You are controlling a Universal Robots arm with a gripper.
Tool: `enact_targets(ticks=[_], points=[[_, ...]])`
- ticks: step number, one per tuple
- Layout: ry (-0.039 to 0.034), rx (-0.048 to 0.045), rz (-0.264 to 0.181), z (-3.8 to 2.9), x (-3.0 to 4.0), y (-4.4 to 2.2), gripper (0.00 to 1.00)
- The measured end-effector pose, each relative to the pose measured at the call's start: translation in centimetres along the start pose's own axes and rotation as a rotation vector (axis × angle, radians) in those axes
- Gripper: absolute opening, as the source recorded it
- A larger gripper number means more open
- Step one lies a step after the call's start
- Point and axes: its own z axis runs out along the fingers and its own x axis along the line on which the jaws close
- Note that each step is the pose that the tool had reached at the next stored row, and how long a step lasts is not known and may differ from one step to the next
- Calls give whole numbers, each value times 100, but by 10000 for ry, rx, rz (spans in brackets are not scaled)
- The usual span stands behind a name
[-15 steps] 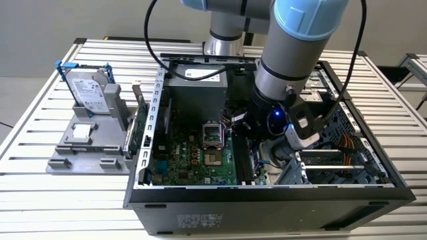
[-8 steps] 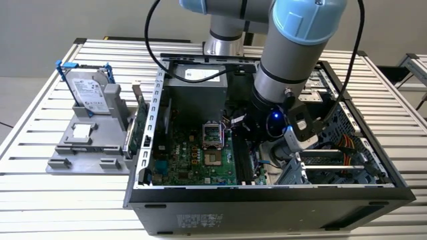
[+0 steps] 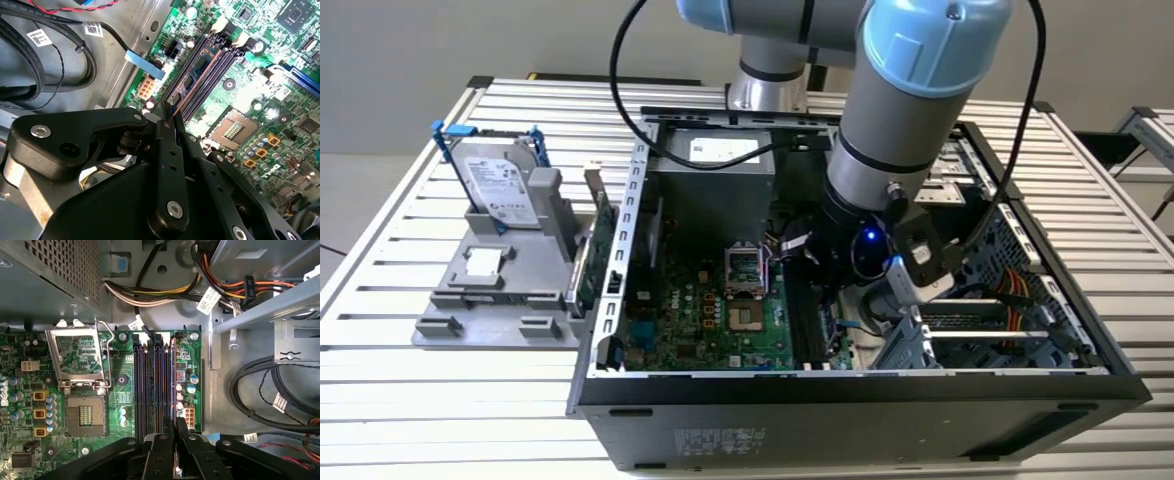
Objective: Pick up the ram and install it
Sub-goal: 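Insert the ram into the slot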
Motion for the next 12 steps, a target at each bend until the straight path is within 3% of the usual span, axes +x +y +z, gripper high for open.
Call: enact_targets(ticks=[12], points=[[2,1,-80,42,0,-22,0]])
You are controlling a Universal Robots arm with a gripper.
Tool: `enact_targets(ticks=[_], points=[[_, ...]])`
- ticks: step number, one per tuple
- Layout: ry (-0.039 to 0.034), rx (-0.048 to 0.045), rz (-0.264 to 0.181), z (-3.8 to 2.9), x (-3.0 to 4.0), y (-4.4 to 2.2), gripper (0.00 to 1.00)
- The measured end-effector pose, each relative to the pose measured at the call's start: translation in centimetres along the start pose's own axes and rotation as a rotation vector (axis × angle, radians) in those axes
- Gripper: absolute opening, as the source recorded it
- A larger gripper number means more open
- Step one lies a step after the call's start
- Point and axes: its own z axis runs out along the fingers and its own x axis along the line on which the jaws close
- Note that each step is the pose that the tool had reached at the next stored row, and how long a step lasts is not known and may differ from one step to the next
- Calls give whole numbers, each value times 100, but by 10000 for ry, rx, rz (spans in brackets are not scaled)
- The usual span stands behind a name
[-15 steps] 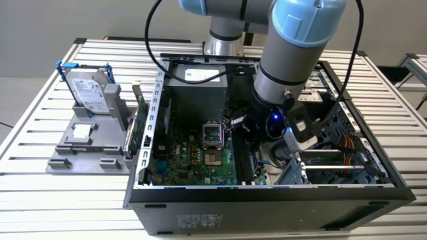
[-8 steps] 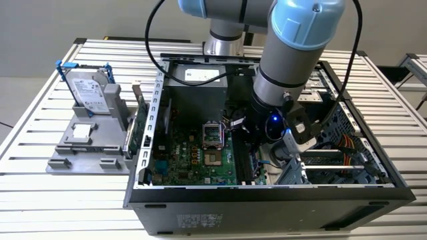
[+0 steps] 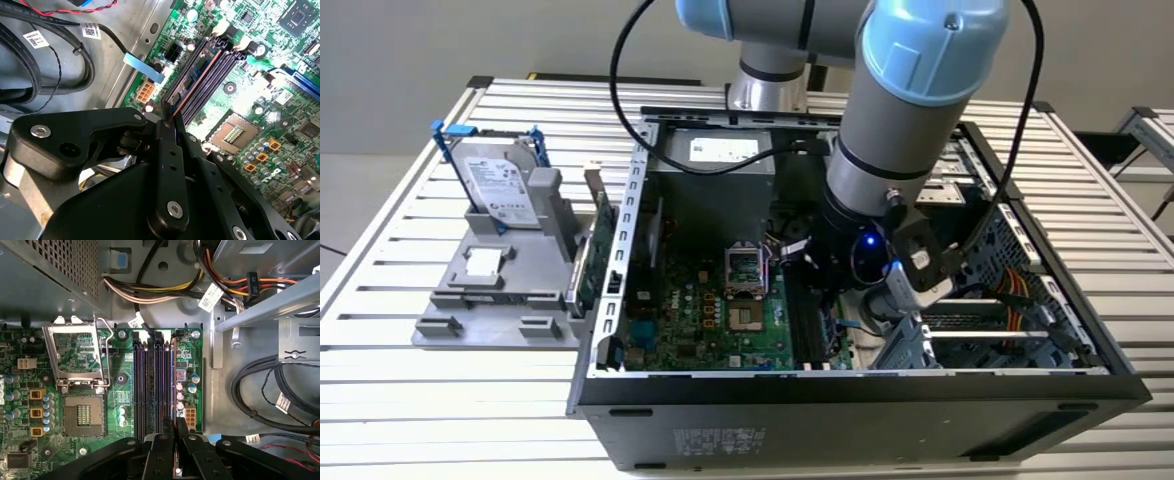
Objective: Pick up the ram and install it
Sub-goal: 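Insert the ram into the slot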
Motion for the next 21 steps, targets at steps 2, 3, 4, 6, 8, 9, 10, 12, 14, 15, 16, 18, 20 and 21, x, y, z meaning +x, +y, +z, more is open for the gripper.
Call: enact_targets(ticks=[2,3,4,6,8,9,10,12,14,15,16,18,20,21], points=[[0,-2,-16,5,0,-6,0],[0,-2,-31,7,0,-7,0],[1,-1,-54,10,0,-8,0],[2,1,-95,14,0,-9,0],[2,-1,-111,19,1,-9,0],[2,0,-112,20,3,-9,0],[3,0,-112,21,5,-9,0],[2,-2,-111,27,7,-9,0],[3,-1,-111,31,8,-10,0],[2,-2,-112,34,8,-11,0],[2,-2,-112,38,9,-11,0],[3,0,-116,41,9,-12,0],[3,0,-124,43,11,-13,0],[3,-1,-128,44,12,-13,0]])
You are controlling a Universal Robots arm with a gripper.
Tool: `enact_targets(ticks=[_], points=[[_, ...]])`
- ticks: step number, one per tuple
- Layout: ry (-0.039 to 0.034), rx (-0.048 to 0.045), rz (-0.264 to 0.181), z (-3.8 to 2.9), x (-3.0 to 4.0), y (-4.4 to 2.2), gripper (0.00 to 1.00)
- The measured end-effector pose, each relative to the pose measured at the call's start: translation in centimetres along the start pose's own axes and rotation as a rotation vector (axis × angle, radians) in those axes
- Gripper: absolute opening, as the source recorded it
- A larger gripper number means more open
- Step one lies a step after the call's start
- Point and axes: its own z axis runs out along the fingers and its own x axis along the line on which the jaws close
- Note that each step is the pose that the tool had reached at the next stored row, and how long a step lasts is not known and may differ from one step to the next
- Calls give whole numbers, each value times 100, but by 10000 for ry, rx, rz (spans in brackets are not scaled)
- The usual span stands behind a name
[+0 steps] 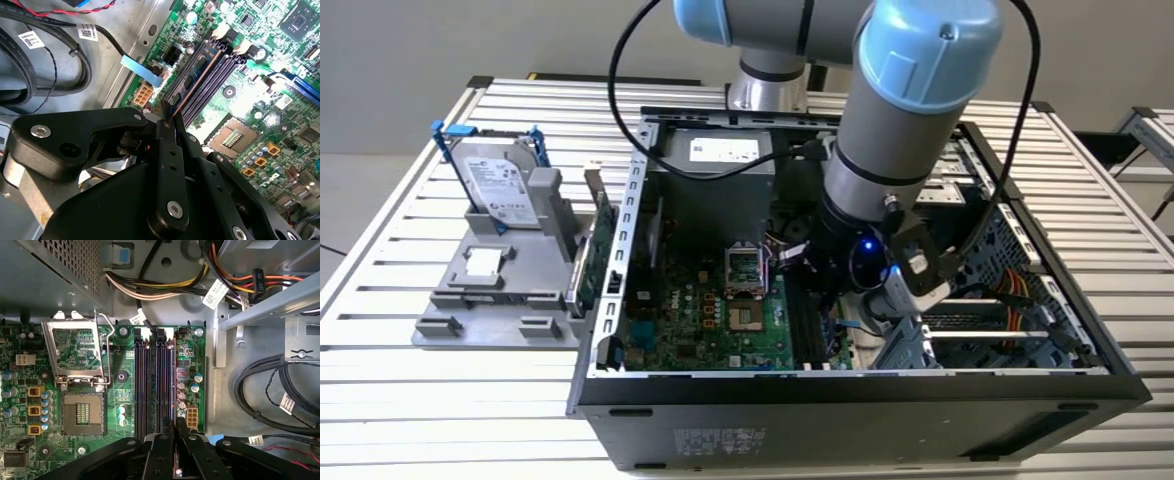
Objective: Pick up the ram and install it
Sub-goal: 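Insert the ram into the slot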
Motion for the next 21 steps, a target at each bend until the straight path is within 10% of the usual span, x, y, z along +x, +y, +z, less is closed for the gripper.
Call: enact_targets(ticks=[21], points=[[3,9,-24,42,18,-12,0]])
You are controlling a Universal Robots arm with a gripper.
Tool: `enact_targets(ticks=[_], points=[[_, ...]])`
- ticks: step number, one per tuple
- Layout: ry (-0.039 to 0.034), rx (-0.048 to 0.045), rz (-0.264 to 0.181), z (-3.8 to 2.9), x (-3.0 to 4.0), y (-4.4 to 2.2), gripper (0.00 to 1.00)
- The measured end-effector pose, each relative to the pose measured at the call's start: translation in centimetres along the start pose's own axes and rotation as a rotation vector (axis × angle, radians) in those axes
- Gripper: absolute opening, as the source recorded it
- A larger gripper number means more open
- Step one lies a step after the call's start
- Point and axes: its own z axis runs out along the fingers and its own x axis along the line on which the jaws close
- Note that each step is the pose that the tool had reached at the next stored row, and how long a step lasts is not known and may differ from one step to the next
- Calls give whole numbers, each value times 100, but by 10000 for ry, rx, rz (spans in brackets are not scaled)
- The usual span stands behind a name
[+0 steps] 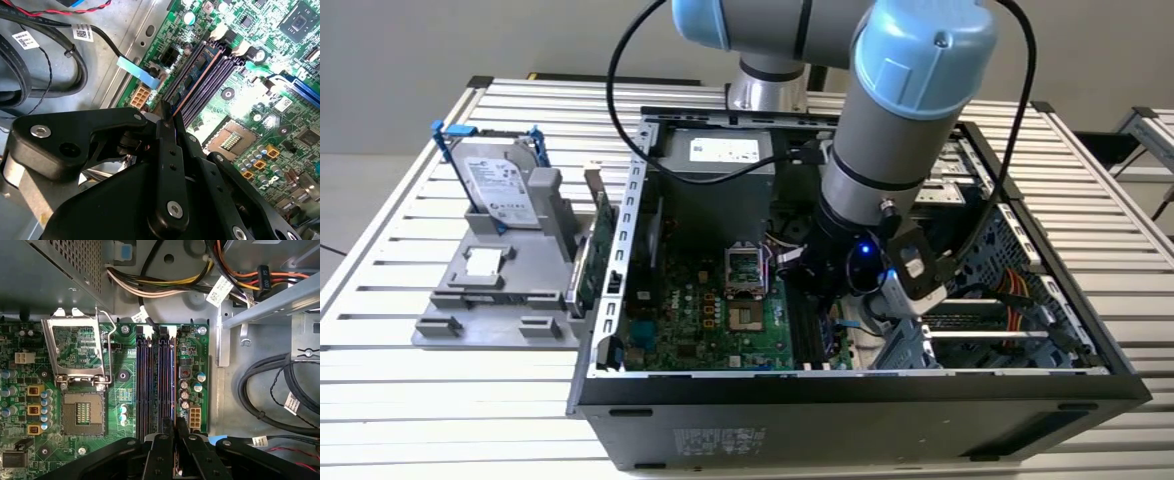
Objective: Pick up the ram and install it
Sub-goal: 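Insert the ram into the slot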
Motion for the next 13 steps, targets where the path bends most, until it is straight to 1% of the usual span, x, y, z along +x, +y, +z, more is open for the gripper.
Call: enact_targets(ticks=[5,6,13], points=[[-2,-1,33,8,0,0,0],[-4,-15,52,15,0,1,0],[-6,-4,212,21,-2,0,0]])
